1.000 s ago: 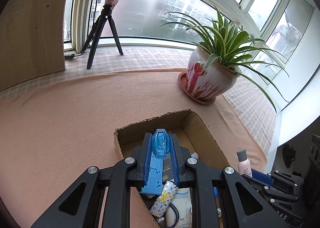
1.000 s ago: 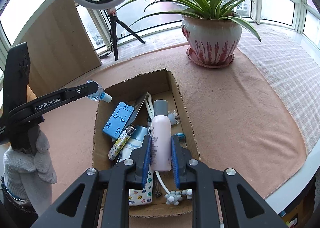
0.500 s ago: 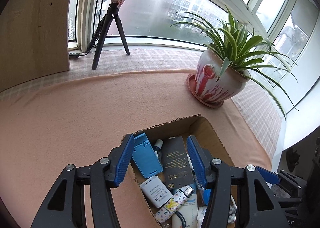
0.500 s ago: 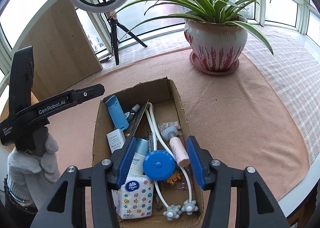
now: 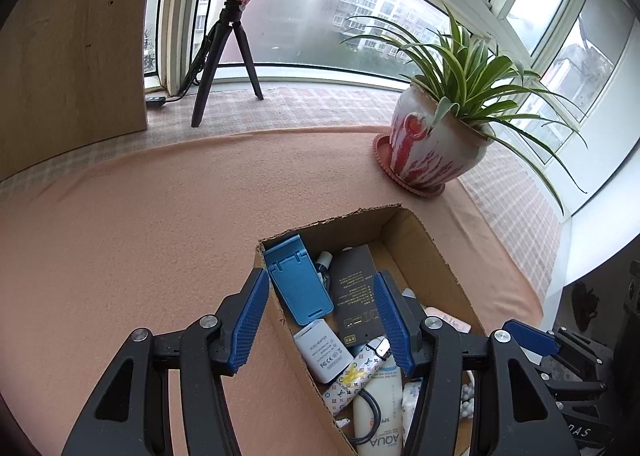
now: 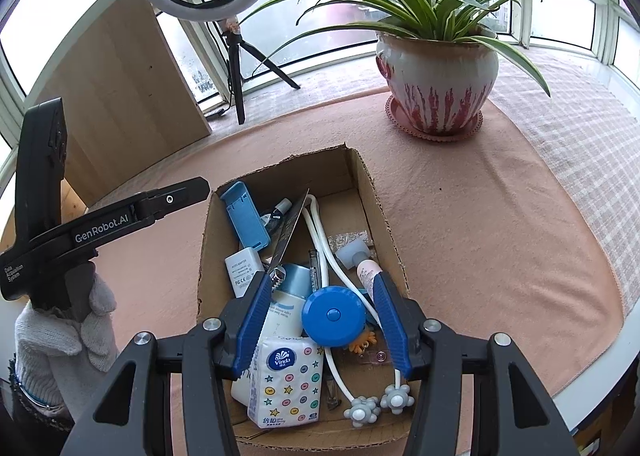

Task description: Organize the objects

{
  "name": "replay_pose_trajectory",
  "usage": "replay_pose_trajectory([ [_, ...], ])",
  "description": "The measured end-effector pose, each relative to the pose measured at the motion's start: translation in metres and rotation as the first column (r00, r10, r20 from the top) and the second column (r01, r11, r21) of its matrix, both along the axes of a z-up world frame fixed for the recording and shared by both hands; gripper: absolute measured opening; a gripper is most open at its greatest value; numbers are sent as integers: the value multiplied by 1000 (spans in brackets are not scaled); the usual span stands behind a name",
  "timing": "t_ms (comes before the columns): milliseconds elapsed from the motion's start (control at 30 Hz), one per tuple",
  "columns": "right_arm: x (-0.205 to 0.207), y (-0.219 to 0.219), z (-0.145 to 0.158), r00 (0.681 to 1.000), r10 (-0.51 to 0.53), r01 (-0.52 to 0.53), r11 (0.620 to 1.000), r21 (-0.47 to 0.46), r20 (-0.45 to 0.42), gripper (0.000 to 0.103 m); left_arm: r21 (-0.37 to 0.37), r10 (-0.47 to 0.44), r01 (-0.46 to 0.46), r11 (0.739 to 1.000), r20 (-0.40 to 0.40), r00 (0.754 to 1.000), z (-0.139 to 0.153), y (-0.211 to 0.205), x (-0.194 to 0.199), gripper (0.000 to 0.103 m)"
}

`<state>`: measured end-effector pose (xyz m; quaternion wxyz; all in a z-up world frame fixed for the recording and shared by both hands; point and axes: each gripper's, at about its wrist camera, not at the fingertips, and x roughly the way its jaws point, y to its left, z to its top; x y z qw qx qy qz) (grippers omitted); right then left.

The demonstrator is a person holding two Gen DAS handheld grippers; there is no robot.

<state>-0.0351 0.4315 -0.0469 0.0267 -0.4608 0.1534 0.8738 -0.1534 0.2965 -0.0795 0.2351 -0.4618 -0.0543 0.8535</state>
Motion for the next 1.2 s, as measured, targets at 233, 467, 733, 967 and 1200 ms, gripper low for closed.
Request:
replay_pose_trajectory([
  [233,8,-15,-2,1000,-5,6,1000,-14,12,49,-15,3,-3,1000,9,1000,4,-23,22,58],
  [467,14,-41,1,1000,1,-1,1000,-11,14,50,-32,24,-24,999,7,1000,11,-58,47,60],
  [733,18,-88,4,999,39,-39,999,1,9,51,-65,74,-74,995,-15,997,19,-111,80,63],
  [967,19,-140,6,995,99,-99,995,19,1,51,-107,139,-142,984,-33,990,25,-166,108,64],
  [1200,18,-188,5,987,161,-161,986,32,-4,52,-122,214,-218,968,-45,976,27,-219,132,71],
])
